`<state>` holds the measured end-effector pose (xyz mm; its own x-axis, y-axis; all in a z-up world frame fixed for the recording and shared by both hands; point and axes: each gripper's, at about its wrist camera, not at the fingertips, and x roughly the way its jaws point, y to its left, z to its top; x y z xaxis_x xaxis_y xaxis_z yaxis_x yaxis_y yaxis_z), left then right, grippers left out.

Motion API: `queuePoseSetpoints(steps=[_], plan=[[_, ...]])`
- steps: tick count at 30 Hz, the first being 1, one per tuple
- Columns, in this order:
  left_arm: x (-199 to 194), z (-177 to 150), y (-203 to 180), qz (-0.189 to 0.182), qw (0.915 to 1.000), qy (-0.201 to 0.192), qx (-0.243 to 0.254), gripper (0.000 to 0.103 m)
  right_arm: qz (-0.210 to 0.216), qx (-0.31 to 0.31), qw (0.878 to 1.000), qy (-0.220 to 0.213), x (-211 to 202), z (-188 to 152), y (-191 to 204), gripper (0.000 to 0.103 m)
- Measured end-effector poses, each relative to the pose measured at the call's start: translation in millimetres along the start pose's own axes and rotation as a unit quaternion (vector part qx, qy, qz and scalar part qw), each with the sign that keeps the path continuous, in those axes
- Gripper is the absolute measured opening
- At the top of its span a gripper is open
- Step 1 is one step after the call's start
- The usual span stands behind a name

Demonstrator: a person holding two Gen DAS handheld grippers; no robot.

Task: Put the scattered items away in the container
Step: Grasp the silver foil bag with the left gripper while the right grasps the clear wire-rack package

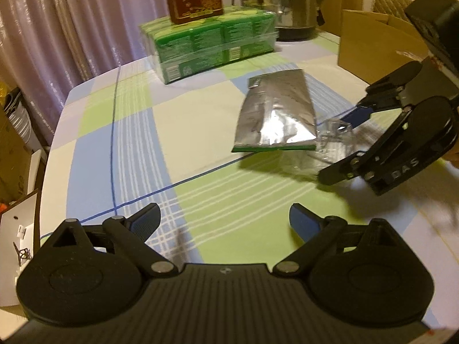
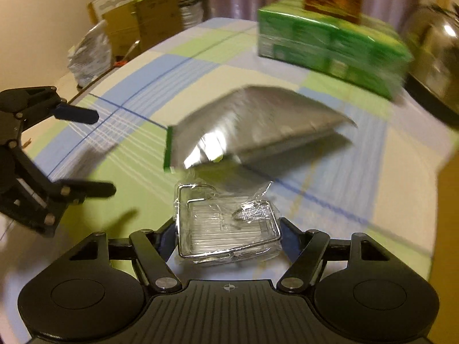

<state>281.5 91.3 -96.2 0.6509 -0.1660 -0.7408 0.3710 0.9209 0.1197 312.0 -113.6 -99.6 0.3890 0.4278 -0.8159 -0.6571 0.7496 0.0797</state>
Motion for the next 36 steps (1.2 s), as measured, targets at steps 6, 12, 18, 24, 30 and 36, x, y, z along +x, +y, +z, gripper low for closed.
queuePoseSetpoints(steps=[6,12,18,24,30,36], plan=[[-0.6,15.3,-17.4,-0.012,0.9998,0.000,0.018,0.094,-0.049,0.048,0.997,-0.017,-30.5,-24.3,-16.9,0.069],[12.4,56.1,-33.6,-0.026,0.9987,-0.004,0.045,0.095,-0.064,0.064,0.996,-0.017,-31.8,-10.0,-32.5,0.069],[45.3,98.4,-45.0,-0.027,0.9967,0.018,0.074,0.098,-0.067,0.078,0.995,-0.009,-17.1,5.1,-47.5,0.069],[85.5,124.5,-44.9,-0.039,0.9959,0.043,0.069,0.098,-0.076,0.079,0.994,-0.011,-7.3,5.0,-52.9,0.069],[118.7,135.8,-41.5,-0.048,0.9950,0.077,0.043,0.097,-0.067,0.081,0.994,-0.010,-2.3,2.4,-50.7,0.069],[128.0,137.0,-46.6,-0.037,0.9919,0.108,0.057,0.062,-0.067,0.079,0.995,-0.013,-9.3,-2.0,-46.5,0.069]])
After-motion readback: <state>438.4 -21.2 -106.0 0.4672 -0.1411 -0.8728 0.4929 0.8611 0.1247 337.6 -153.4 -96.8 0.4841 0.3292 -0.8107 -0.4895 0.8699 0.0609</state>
